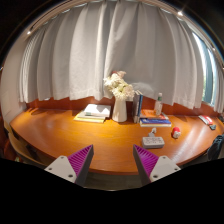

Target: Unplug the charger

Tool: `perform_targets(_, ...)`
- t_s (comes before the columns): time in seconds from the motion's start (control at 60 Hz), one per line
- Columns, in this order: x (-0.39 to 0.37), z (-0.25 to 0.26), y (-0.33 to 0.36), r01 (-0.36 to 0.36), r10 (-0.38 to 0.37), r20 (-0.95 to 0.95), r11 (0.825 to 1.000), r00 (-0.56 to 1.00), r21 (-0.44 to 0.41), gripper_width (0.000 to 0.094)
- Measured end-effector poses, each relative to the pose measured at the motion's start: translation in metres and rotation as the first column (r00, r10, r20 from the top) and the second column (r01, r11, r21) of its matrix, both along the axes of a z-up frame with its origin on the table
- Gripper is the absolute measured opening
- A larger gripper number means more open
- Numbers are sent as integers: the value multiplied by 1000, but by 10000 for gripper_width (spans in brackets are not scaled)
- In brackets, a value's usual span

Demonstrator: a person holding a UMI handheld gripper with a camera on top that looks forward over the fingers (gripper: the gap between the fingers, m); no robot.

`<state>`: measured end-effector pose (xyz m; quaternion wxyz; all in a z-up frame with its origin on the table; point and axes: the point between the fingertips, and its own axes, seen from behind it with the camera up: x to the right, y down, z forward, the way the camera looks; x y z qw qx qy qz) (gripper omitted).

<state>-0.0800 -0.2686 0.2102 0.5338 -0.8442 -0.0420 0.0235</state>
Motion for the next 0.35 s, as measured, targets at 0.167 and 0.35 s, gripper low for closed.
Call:
perform_targets(0.167,1,-9,-8,12,-12,-9,1000,1000,-22,793)
perform_targets(0.35,0,-20,-12,14,-15,-23,999,1000,-42,791)
